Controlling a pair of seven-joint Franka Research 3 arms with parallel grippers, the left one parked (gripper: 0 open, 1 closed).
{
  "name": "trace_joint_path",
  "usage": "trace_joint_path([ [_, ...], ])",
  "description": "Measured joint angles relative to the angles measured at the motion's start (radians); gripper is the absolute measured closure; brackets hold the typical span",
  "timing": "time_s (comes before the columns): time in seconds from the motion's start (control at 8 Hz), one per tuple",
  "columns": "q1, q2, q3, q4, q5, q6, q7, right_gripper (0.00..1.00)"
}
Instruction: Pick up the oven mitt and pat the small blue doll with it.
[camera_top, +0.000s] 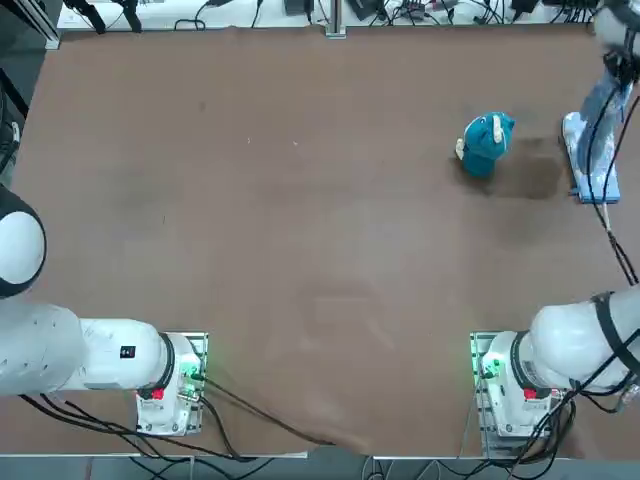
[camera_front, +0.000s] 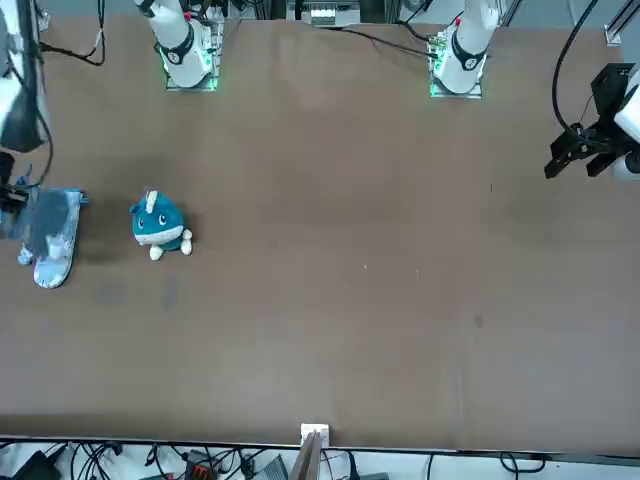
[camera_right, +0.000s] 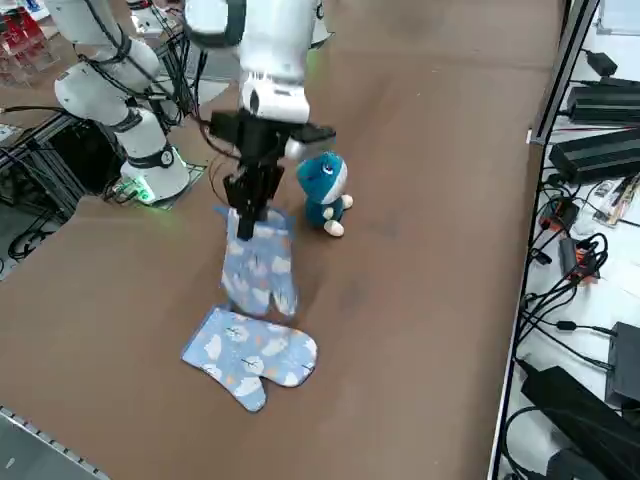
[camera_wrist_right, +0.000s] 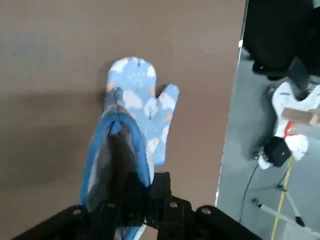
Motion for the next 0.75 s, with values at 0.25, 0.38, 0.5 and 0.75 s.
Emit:
trace_joint_path([
  [0.25, 0.004, -0.022, 0.034, 0.063, 0.093, -0.126, -0.015, 0.96],
  [0.38, 0.009, -0.034, 0.037, 0.066, 0.158, -0.157, -0.005, 0.96],
  [0.5, 0.015, -0.039, 0.038, 0.066, 0.208, -0.176, 0.016, 0.96],
  [0.75, 0.058, -0.033, 0.039, 0.066, 0.274, -0.196, 0.097, 0.96],
])
